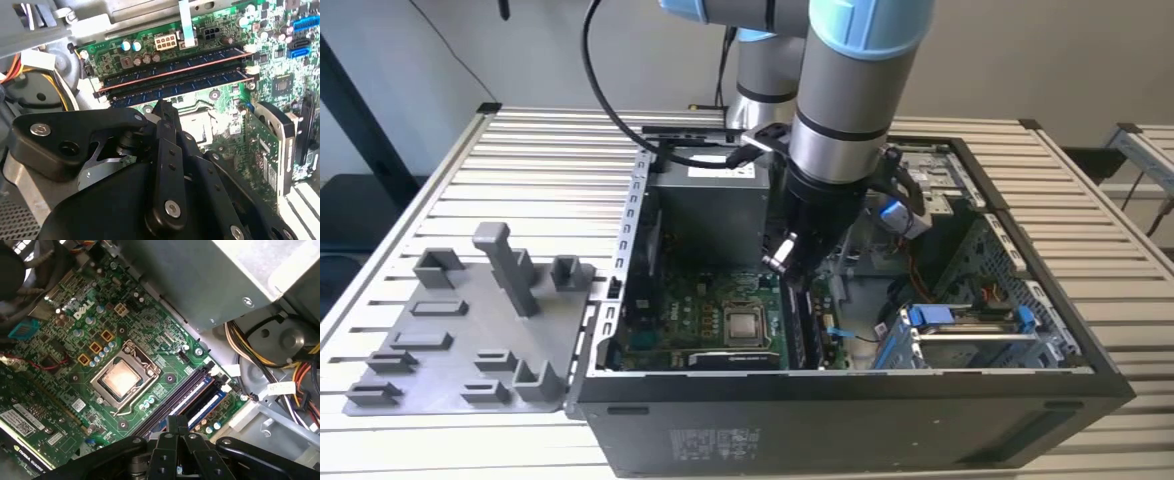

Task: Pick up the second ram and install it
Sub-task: 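Press down the second ram until it locks into place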

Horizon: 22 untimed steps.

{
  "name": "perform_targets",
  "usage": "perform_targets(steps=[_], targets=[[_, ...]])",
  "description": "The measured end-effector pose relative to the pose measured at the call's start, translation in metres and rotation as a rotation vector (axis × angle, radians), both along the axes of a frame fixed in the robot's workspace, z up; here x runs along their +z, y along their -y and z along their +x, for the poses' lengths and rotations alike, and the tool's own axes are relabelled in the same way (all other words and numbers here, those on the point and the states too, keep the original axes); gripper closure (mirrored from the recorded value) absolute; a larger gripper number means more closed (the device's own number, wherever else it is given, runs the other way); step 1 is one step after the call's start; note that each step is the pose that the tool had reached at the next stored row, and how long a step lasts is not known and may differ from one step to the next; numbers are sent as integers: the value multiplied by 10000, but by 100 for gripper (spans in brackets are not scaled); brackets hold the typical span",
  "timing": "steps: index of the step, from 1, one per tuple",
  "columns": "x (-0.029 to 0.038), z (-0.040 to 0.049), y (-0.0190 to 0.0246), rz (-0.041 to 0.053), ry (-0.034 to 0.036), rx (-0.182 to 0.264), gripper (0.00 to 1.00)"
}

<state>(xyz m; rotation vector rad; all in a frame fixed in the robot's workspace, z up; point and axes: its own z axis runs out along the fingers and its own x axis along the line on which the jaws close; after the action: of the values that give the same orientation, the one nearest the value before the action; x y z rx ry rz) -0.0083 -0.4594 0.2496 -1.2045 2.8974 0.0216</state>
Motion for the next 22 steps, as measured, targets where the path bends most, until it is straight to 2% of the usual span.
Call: perform_targets(steps=[18, 22], targets=[[-43, -7, 0, 42, 28, 2950, 89], [-45, -8, 0, 38, 66, 3522, 89]])
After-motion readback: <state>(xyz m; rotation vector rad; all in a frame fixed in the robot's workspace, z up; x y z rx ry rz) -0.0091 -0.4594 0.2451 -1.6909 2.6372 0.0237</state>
